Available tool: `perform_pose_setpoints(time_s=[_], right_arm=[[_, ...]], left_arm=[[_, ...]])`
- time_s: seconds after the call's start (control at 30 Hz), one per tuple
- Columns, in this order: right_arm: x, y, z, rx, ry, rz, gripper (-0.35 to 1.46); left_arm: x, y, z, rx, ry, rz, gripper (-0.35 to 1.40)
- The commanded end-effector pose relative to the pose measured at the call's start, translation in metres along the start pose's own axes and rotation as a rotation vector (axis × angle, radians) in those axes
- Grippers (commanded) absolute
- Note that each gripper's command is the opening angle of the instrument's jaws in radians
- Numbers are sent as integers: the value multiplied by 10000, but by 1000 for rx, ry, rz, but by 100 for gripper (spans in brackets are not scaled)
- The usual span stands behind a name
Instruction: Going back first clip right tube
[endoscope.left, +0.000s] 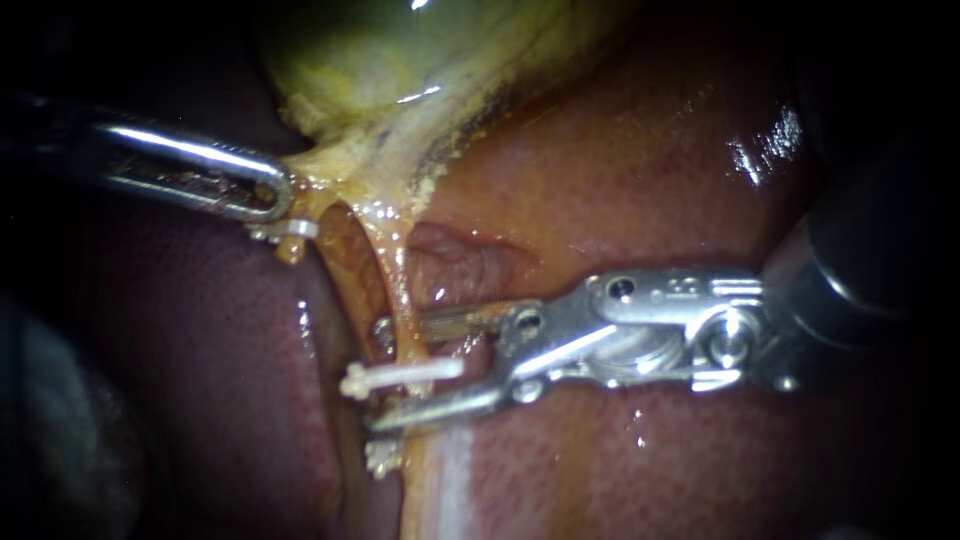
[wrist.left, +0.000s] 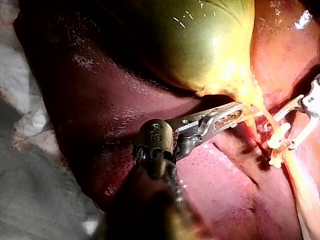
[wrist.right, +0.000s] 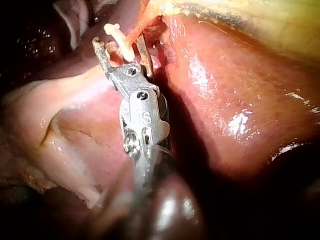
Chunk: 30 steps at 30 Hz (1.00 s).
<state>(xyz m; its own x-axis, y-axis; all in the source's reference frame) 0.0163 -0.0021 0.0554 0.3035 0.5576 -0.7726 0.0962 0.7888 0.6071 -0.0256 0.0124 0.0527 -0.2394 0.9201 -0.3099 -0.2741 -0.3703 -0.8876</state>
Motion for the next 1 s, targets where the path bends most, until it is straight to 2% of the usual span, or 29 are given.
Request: perform_pose_setpoints(time_s=[0.03, 0.2, 0.6, 0.7, 0.87, 1.0], right_arm=[[1, -1, -7, -1, 2, -11, 50], [5, -1, -38, -8, 10, -66, 50], [11, -3, -110, -51, 25, -108, 50], [13, -2, -122, -61, 10, -110, 50], [14, -2, -135, -65, -42, -136, 50], [13, -4, -140, -64, -57, -156, 50]], left_arm=[[0, 0, 0, 0, 0, 0, -35], [0, 0, -1, 0, 0, 0, -35], [0, -1, -1, -1, -1, 1, -35], [-1, -2, -1, -1, -1, 1, -35], [-2, -5, 3, -1, 3, 3, -35], [-4, -9, 12, 1, 0, 5, -35]])
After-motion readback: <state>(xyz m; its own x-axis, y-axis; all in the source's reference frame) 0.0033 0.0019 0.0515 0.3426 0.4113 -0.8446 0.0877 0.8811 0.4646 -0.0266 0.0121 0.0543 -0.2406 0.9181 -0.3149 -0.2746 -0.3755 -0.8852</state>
